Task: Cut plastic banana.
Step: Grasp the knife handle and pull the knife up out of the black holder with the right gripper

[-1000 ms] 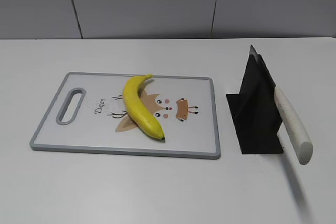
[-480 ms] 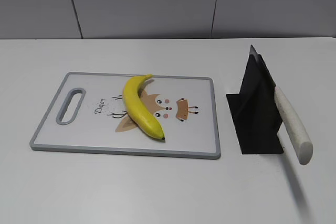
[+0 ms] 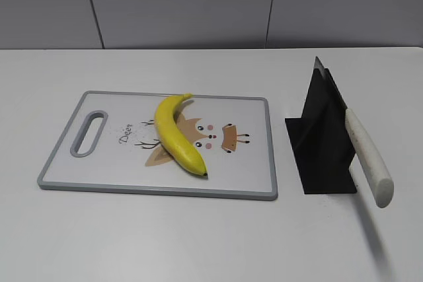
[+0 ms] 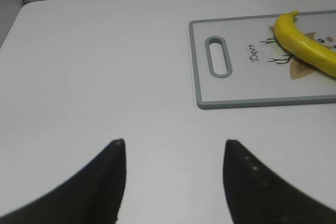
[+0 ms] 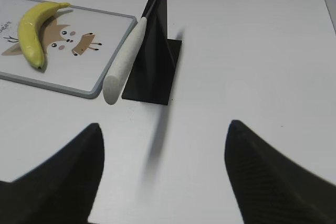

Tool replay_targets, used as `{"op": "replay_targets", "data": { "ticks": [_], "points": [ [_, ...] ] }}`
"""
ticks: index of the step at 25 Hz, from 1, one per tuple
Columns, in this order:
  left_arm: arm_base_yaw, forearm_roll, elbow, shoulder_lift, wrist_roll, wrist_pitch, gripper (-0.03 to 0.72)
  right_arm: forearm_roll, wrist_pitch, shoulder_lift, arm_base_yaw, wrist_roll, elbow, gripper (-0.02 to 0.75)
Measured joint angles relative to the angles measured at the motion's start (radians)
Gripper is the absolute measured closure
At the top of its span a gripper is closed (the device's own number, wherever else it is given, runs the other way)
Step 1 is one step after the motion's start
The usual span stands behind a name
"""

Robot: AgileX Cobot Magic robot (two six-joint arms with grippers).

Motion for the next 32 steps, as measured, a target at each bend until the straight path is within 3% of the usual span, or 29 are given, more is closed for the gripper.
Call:
{"op": "replay_targets", "data": {
  "ticks": [9,21,32],
  "points": [
    [0.0,0.0,0.0,0.0,0.0,0.0,0.115,0.003,0.011,0.072,0.0,0.0,-0.019,0.18],
    [0.0,0.0,0.0,0.0,0.0,0.0,0.115,0.004,0.161,0.524,0.0,0.005,-0.212,0.18],
    [0.0,0.0,0.0,0.0,0.0,0.0,0.115,0.004,0.172,0.865,0.0,0.01,-0.361,0.18]
  ]
}}
